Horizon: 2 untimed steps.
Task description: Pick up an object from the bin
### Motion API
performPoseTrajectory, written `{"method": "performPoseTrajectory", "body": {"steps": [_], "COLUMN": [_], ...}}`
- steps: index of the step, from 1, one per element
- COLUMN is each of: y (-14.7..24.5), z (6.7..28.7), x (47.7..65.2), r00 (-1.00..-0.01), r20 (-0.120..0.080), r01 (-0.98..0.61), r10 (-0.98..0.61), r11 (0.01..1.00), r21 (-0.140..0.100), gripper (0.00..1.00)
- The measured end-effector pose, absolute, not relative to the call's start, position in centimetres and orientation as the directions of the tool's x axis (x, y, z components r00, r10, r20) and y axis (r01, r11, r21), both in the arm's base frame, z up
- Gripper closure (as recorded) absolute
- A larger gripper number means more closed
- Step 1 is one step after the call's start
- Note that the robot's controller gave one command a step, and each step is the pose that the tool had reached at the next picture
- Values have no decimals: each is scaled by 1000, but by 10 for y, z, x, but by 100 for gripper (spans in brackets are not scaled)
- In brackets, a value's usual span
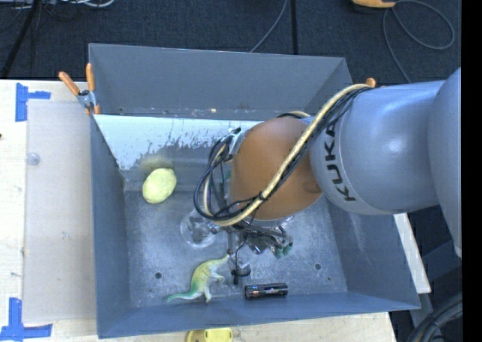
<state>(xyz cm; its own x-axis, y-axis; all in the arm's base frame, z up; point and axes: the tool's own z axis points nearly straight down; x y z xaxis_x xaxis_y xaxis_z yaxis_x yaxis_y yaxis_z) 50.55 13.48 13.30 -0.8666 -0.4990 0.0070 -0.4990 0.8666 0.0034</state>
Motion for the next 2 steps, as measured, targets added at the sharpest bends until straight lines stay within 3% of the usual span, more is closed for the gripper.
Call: {"method": "performPoseTrajectory", "body": {"steps": [1,2], "y": [129,131], "z": [81,66], "x": [506,504], "r00": [-787,-716], "r20": [5,5], "r01": [-617,-698], "r10": [-617,-698], "r11": [787,716], "r21": [2,6], "gripper": [0,100]}}
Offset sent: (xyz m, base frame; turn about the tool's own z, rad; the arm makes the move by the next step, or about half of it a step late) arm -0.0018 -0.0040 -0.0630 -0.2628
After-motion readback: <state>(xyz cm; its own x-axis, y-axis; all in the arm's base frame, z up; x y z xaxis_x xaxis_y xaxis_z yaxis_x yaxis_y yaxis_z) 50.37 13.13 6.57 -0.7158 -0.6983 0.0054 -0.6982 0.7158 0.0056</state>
